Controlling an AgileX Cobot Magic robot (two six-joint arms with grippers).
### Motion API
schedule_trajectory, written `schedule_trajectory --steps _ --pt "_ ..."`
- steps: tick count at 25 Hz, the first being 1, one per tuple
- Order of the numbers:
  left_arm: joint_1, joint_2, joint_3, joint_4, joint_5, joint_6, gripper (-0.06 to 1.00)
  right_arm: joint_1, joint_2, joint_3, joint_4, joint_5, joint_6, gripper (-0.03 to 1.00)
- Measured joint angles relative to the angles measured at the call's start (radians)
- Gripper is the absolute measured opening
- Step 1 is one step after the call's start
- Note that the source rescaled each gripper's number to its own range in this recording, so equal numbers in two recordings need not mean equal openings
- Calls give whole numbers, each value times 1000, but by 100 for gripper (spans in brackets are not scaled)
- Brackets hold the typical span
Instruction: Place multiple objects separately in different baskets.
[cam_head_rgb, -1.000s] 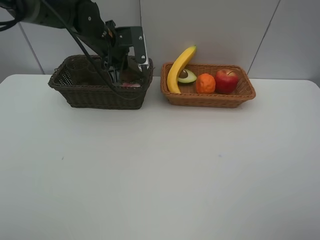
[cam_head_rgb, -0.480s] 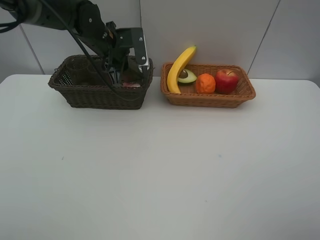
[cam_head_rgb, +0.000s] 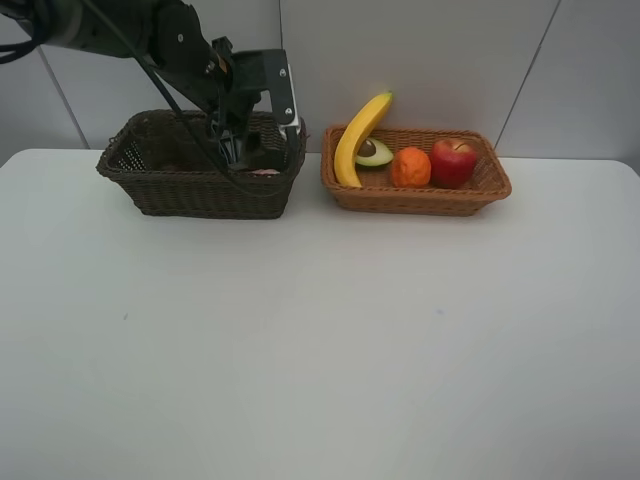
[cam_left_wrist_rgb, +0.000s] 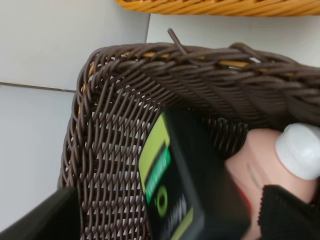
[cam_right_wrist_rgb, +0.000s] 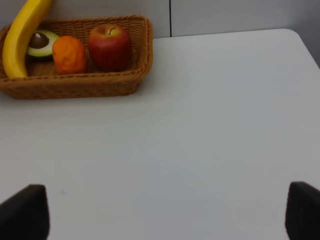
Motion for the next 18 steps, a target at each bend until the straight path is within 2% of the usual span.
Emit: schedule_trajectory --steps 15,18 --pt "-1 0 0 -2 -1 -1 100 0 0 0 0 0 0 100" --pt "-1 0 0 -12 -1 -32 100 0 0 0 0 0 0 100"
